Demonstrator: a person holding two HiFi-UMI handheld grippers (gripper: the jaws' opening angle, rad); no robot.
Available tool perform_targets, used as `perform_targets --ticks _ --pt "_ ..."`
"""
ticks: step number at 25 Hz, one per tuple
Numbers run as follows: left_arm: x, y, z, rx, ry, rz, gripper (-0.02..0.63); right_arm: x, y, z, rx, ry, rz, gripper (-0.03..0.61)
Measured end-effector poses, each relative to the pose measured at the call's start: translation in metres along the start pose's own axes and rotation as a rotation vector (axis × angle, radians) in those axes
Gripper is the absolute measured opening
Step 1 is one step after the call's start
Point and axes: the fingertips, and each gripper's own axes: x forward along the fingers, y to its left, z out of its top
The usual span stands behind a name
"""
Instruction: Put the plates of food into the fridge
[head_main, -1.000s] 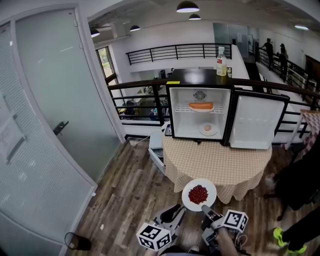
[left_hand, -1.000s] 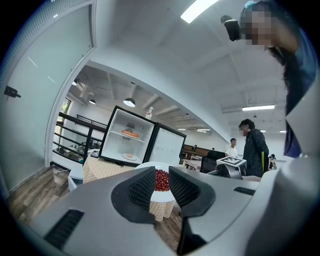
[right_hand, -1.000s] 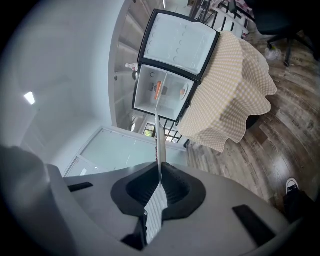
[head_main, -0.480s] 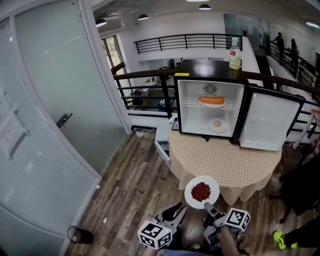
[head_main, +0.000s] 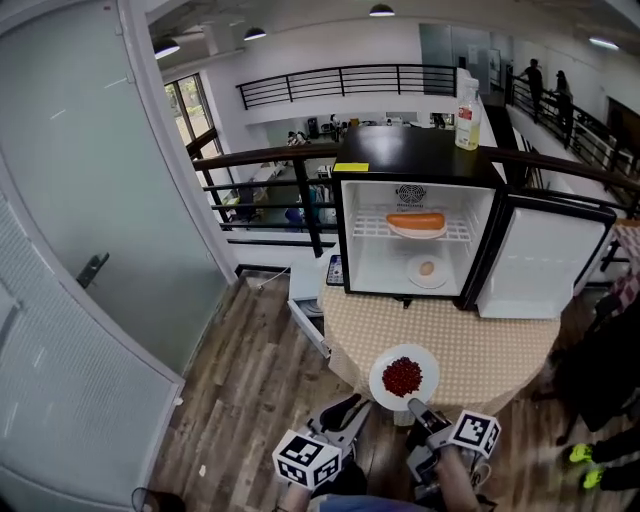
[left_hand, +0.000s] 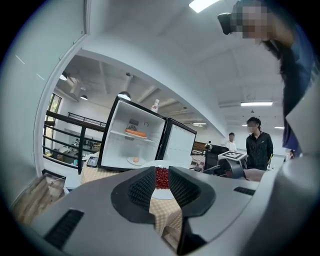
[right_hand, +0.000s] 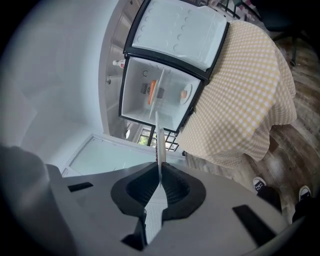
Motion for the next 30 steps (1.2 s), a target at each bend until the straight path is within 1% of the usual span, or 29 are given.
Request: perform_targets --ticks 4,9,14,17,23,28,30 --pt "0.016 0.044 0.022 0.005 -0.009 -0.027 0.091 0.043 0.015 0.018 0.001 -0.033 -0.001 0.026" --pt "0.030 0.097 0.038 0.007 -0.001 -0.056 0.091 0.093 0.025 0.037 -0.003 -0.075 -0.011 0.026" --pt "0.047 0.135 0.050 0.022 0.007 -0.100 0.091 0.133 0.034 0.059 0.009 -0.133 -0.008 0.026" --pt "0.059 0.148 0.053 0.023 0.016 -0.130 0.091 0.153 0.042 0.072 0.023 -0.156 0.014 0.026" --pt "0.073 0.151 0.057 0.008 0.022 -0.190 0.091 0.178 0.060 0.103 0.041 -0.191 0.048 0.026" --pt "0.084 0.159 0.062 -0.049 0.003 -0.196 0.091 0.203 0.072 0.135 0.056 -0.192 0.083 0.025" --pt "0.089 0.162 0.062 -0.052 0.001 -0.185 0.091 0.215 0.075 0.146 0.043 -0.175 0.087 0.025"
